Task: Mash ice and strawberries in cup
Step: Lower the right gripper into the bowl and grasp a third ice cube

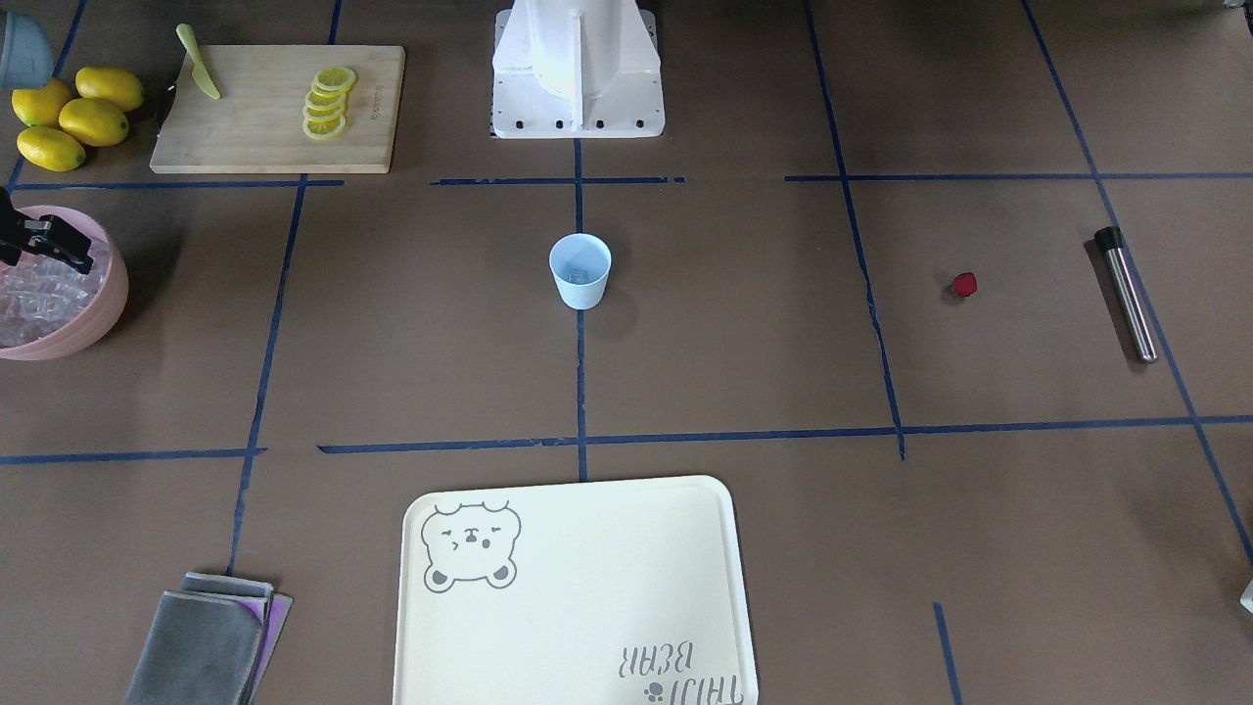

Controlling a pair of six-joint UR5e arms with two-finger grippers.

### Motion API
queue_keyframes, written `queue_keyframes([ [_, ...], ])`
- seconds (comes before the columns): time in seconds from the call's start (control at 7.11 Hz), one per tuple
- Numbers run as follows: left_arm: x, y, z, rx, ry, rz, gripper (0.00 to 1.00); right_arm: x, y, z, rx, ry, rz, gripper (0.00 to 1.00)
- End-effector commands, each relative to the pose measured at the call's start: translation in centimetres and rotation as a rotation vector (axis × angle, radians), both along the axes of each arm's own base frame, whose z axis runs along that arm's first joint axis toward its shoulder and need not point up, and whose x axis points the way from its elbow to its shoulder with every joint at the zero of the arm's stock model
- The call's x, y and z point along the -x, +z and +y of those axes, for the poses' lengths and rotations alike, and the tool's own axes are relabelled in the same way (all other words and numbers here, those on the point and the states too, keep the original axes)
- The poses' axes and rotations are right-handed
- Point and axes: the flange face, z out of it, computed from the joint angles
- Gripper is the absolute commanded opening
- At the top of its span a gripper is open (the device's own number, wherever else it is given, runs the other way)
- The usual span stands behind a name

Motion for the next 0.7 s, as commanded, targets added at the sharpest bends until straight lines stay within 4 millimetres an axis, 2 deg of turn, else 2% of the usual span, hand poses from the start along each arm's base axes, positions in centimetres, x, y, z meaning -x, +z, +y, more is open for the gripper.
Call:
queue_keyframes([
  [0.0, 0.06, -0.28, 0.04, -0.005, -0.001, 0.0, 1.0, 0.2, 0.19, 0.05, 0.004, -0.004, 0.003, 0.77],
  [0.28, 0.06, -0.28, 0.04, -0.005, -0.001, 0.0, 1.0, 0.78, 0.65, 0.22, 0.01, -0.017, 0.007, 0.77],
  [0.42, 0.06, -0.35, 0.04, -0.006, -0.001, 0.0, 1.0, 0.84, 0.74, 0.25, 0.011, -0.019, 0.008, 0.7],
  [0.56, 0.05, -0.36, 0.04, -0.006, -0.001, 0.002, 1.0, 0.82, 0.59, 0.17, 0.009, -0.017, 0.006, 0.39],
])
